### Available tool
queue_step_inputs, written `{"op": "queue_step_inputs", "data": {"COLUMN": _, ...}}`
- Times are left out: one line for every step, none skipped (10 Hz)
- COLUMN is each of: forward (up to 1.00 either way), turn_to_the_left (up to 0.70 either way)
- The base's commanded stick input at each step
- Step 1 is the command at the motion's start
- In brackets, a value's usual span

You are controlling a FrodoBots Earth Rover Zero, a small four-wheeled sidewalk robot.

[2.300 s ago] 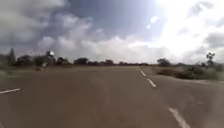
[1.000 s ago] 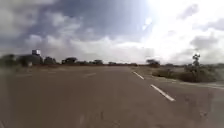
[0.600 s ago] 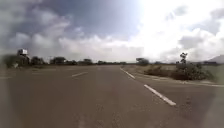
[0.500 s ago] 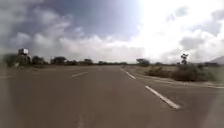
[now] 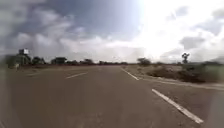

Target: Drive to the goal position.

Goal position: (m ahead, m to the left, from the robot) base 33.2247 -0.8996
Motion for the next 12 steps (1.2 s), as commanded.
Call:
{"op": "queue_step_inputs", "data": {"forward": 1.00, "turn_to_the_left": 0.00}}
{"op": "queue_step_inputs", "data": {"forward": 1.00, "turn_to_the_left": 0.00}}
{"op": "queue_step_inputs", "data": {"forward": 1.00, "turn_to_the_left": 0.00}}
{"op": "queue_step_inputs", "data": {"forward": 1.00, "turn_to_the_left": 0.00}}
{"op": "queue_step_inputs", "data": {"forward": 1.00, "turn_to_the_left": 0.00}}
{"op": "queue_step_inputs", "data": {"forward": 1.00, "turn_to_the_left": 0.00}}
{"op": "queue_step_inputs", "data": {"forward": 1.00, "turn_to_the_left": 0.00}}
{"op": "queue_step_inputs", "data": {"forward": 1.00, "turn_to_the_left": 0.00}}
{"op": "queue_step_inputs", "data": {"forward": 1.00, "turn_to_the_left": 0.00}}
{"op": "queue_step_inputs", "data": {"forward": 1.00, "turn_to_the_left": 0.00}}
{"op": "queue_step_inputs", "data": {"forward": 1.00, "turn_to_the_left": 0.00}}
{"op": "queue_step_inputs", "data": {"forward": 1.00, "turn_to_the_left": 0.00}}
